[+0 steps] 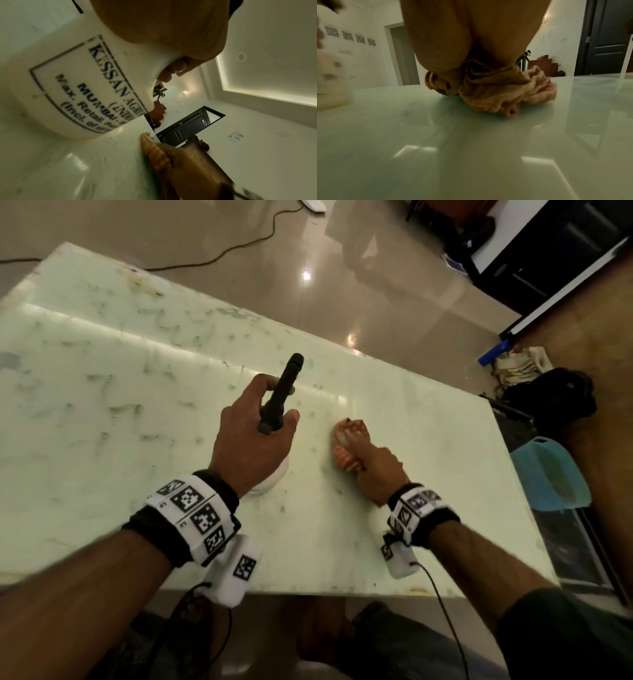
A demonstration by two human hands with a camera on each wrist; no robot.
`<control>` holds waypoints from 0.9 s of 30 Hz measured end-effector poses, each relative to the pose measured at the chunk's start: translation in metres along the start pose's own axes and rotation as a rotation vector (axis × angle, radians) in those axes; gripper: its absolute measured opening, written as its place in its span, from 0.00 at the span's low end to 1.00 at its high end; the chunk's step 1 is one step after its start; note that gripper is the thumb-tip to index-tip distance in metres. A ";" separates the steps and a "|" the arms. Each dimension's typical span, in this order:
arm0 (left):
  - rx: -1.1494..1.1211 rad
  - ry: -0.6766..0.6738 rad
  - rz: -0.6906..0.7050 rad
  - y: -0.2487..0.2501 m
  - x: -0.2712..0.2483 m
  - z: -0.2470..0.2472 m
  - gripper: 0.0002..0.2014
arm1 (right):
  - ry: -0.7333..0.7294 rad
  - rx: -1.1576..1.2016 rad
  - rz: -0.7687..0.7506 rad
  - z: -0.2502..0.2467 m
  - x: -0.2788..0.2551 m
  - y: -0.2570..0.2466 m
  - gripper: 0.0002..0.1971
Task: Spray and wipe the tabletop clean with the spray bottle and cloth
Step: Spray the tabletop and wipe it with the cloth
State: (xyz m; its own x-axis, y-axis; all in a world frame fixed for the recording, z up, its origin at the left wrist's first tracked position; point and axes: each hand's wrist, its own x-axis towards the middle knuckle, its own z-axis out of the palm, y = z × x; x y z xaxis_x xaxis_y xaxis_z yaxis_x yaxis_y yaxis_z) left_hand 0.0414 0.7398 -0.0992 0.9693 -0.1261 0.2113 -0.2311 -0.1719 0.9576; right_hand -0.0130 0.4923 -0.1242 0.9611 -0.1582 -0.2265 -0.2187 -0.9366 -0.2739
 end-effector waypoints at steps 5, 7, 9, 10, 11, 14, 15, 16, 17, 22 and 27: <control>0.006 -0.004 -0.017 0.005 0.000 -0.002 0.11 | 0.087 0.045 -0.192 0.035 -0.097 -0.001 0.34; 0.003 -0.013 -0.022 0.005 0.000 -0.002 0.11 | 0.120 0.038 -0.205 0.044 -0.133 -0.010 0.37; -0.015 -0.020 -0.027 0.006 -0.001 -0.002 0.11 | 0.090 0.016 -0.205 0.050 -0.164 -0.019 0.37; -0.020 -0.020 -0.028 0.007 -0.003 -0.001 0.11 | 0.067 0.030 -0.179 0.053 -0.179 -0.022 0.35; -0.016 -0.019 -0.027 0.007 -0.002 -0.001 0.11 | 0.059 0.039 -0.156 0.056 -0.191 -0.024 0.33; -0.009 -0.029 -0.031 0.007 -0.003 -0.001 0.12 | -0.013 0.050 -0.108 0.066 -0.226 -0.027 0.31; -0.013 -0.032 -0.034 0.008 -0.004 -0.002 0.12 | -0.036 0.083 -0.104 0.068 -0.235 -0.028 0.29; -0.016 -0.037 -0.038 0.008 -0.004 -0.002 0.12 | -0.055 0.125 -0.111 0.066 -0.244 -0.028 0.25; -0.020 -0.043 -0.042 0.009 -0.005 -0.003 0.12 | -0.042 0.204 -0.118 0.060 -0.252 -0.031 0.18; -0.010 -0.048 -0.069 0.012 -0.005 -0.002 0.13 | 0.300 0.382 0.134 0.023 -0.258 -0.030 0.18; -0.010 -0.050 -0.088 0.013 -0.004 -0.004 0.13 | 0.491 0.217 0.279 0.023 -0.219 -0.028 0.18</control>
State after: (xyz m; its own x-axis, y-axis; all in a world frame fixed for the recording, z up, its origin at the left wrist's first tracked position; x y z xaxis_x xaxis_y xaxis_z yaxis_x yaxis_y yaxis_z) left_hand 0.0343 0.7416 -0.0867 0.9803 -0.1598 0.1164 -0.1441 -0.1744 0.9741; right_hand -0.2214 0.5605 -0.0879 0.8168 -0.5629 0.1267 -0.4534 -0.7620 -0.4623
